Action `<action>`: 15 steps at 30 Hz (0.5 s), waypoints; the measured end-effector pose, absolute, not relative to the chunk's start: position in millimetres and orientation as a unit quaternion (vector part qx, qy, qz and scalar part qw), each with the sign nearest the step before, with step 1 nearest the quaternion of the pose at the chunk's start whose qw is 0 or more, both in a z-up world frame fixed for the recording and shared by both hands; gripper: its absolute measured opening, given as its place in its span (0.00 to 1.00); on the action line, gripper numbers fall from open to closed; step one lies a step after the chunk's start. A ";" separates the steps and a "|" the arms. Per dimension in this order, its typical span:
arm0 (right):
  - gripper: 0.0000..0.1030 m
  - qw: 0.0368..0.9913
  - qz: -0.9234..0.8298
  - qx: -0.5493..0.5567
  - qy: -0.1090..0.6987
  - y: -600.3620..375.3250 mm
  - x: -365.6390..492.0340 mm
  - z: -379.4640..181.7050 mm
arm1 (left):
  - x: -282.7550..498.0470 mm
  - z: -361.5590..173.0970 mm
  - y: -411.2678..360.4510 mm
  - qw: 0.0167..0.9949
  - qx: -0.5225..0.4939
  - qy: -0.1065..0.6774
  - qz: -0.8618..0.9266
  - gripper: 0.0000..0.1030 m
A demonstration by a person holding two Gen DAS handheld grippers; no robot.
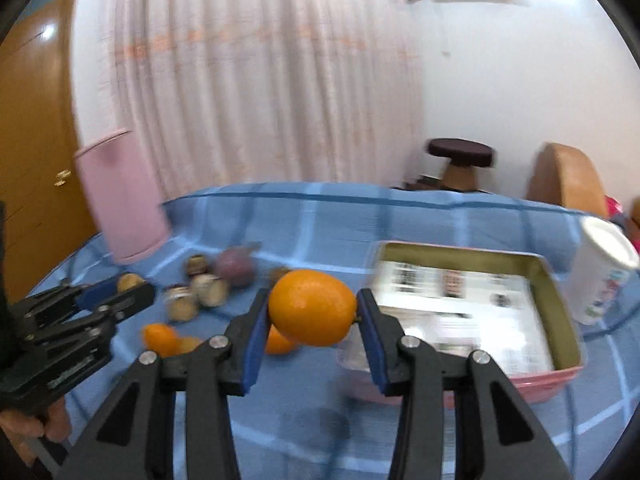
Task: Organize fruits
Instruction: 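Lower the orange into the tin and open the right tool while the left tool releases its fruit there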
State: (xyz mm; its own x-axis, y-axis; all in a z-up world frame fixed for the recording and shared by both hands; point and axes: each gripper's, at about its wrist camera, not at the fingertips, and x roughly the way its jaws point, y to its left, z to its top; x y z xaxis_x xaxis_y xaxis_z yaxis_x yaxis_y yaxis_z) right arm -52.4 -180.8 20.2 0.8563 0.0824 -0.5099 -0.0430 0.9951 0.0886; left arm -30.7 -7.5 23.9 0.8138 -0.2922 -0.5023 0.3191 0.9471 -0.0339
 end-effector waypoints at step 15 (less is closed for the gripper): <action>0.45 0.935 -0.060 0.097 0.335 -287.5 -38.0 -4.9 | 2.8 10.3 -153.2 0.915 0.036 0.297 -0.272 0.30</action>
State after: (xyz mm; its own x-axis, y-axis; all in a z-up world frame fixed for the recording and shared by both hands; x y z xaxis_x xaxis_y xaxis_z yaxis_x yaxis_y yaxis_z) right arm -38.0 -287.5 -4.9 0.7688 -0.0465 -0.6378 0.1763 0.9741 0.1415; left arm 2.8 -153.2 10.3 0.6753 -0.4766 -0.5629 0.5189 0.8494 -0.0967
